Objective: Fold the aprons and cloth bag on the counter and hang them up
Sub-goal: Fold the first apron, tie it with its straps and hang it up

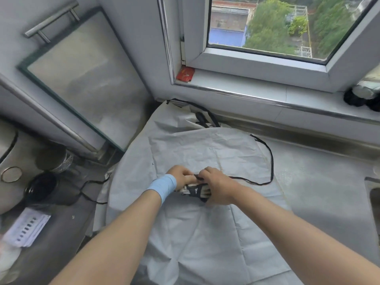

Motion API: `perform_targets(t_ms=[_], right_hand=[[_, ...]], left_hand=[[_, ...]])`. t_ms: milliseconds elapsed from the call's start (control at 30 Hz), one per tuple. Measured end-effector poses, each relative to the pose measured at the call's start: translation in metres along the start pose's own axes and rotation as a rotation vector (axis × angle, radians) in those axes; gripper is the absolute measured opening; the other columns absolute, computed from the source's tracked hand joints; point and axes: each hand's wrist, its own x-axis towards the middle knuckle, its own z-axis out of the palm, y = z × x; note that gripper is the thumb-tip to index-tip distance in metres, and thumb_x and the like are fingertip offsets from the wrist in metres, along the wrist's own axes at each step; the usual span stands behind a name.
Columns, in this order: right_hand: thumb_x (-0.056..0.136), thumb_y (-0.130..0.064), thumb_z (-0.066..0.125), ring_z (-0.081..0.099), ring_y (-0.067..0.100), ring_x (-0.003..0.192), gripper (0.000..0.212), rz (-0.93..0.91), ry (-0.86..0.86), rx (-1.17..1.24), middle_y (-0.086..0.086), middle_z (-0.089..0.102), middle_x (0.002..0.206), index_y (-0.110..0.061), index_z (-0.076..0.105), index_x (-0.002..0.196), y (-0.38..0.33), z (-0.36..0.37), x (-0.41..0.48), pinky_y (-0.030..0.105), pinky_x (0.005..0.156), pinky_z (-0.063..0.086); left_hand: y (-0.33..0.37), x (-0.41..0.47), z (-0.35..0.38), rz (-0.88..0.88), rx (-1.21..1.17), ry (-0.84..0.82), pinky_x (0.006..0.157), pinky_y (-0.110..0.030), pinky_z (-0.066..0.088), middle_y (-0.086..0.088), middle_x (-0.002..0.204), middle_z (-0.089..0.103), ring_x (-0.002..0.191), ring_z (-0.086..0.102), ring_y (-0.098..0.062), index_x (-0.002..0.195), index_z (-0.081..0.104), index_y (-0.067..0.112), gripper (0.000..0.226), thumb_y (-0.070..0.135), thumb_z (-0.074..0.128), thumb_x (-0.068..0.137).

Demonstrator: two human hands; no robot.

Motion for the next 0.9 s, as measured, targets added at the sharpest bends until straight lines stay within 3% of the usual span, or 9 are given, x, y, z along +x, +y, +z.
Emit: perform_targets(t_ms=[100, 167, 300, 433, 533, 633, 767, 833, 900], right_hand=[[0.065, -0.02, 0.077, 0.047, 0.02, 0.096, 0.055, -0.034, 0.065, 0.047, 0.002, 0.051, 0.108, -0.015, 0.053, 0.114, 0.004, 0.007, 0.005, 0.026, 0.074, 0.036], [0.071, -0.016, 0.071, 0.055, 0.02, 0.093, 0.039, 0.048, 0.064, 0.159, -0.002, 0.057, 0.101, -0.02, 0.056, 0.107, 0.005, 0.001, 0.012, 0.024, 0.072, 0.04], [0.077, -0.018, 0.071, 0.061, 0.012, 0.086, 0.029, 0.202, -0.106, 0.387, -0.007, 0.064, 0.098, -0.023, 0.058, 0.103, 0.006, -0.022, 0.024, 0.019, 0.07, 0.048], [0.074, -0.012, 0.072, 0.065, 0.021, 0.076, 0.033, 0.278, -0.158, 0.453, 0.008, 0.065, 0.097, -0.01, 0.058, 0.104, 0.003, -0.03, 0.034, 0.039, 0.067, 0.061], [0.074, -0.012, 0.074, 0.071, 0.024, 0.081, 0.028, 0.302, -0.158, 0.48, 0.012, 0.068, 0.097, -0.011, 0.057, 0.095, -0.001, -0.029, 0.038, 0.041, 0.071, 0.062], [0.07, -0.015, 0.076, 0.066, 0.018, 0.074, 0.029, 0.296, -0.095, 0.458, 0.002, 0.065, 0.089, -0.017, 0.053, 0.088, -0.006, -0.024, 0.037, 0.033, 0.065, 0.061], [0.072, -0.016, 0.073, 0.057, 0.007, 0.07, 0.026, 0.259, 0.032, 0.421, -0.013, 0.06, 0.082, -0.019, 0.053, 0.088, -0.009, -0.015, 0.03, 0.013, 0.055, 0.046], [0.073, -0.016, 0.071, 0.061, 0.011, 0.074, 0.023, 0.219, 0.063, 0.384, -0.013, 0.06, 0.083, -0.022, 0.054, 0.086, -0.01, -0.013, 0.027, 0.016, 0.058, 0.05], [0.075, -0.014, 0.07, 0.063, 0.017, 0.08, 0.021, 0.179, 0.096, 0.321, -0.011, 0.057, 0.086, -0.023, 0.055, 0.087, -0.01, -0.01, 0.026, 0.03, 0.067, 0.057]], left_hand=[[-0.005, 0.005, 0.0, 0.029, -0.106, 0.14, 0.061, -0.023, 0.047, 0.003, 0.08, 0.064, 0.068, 0.059, -0.017, 0.082, 0.063, 0.022, 0.023, 0.033, 0.08, 0.071], [-0.008, 0.006, 0.001, 0.069, -0.086, 0.198, 0.067, -0.022, 0.048, 0.004, 0.085, 0.066, 0.077, 0.061, -0.015, 0.083, 0.067, 0.023, 0.014, 0.029, 0.076, 0.075], [-0.012, -0.001, -0.005, 0.294, 0.122, 0.452, 0.087, -0.027, 0.043, 0.004, 0.092, 0.062, 0.094, 0.052, -0.015, 0.081, 0.071, 0.028, 0.017, 0.011, 0.068, 0.078], [-0.007, -0.02, 0.003, 0.479, 0.164, 0.643, 0.069, -0.027, 0.046, 0.005, 0.085, 0.057, 0.074, 0.049, -0.012, 0.078, 0.066, 0.02, 0.023, -0.001, 0.057, 0.075], [-0.005, -0.028, 0.016, 0.395, 0.212, 0.581, 0.068, -0.026, 0.046, 0.007, 0.088, 0.055, 0.075, 0.052, -0.013, 0.086, 0.061, 0.023, 0.008, 0.024, 0.065, 0.079], [-0.002, -0.024, 0.023, 0.203, 0.202, 0.488, 0.078, -0.028, 0.048, 0.002, 0.093, 0.056, 0.086, 0.057, -0.017, 0.092, 0.07, 0.024, 0.022, 0.041, 0.072, 0.079], [0.015, -0.022, 0.021, 0.023, 0.335, 0.392, 0.074, -0.028, 0.048, -0.005, 0.091, 0.066, 0.088, 0.063, -0.025, 0.089, 0.077, 0.021, 0.016, 0.032, 0.066, 0.083], [0.02, -0.023, 0.019, -0.069, 0.293, 0.356, 0.072, -0.029, 0.052, -0.007, 0.088, 0.069, 0.086, 0.066, -0.028, 0.086, 0.076, 0.016, 0.016, 0.018, 0.061, 0.081], [0.022, -0.023, 0.017, -0.14, 0.226, 0.322, 0.071, -0.03, 0.054, -0.01, 0.087, 0.07, 0.087, 0.067, -0.031, 0.086, 0.073, 0.011, 0.019, 0.016, 0.057, 0.079]])
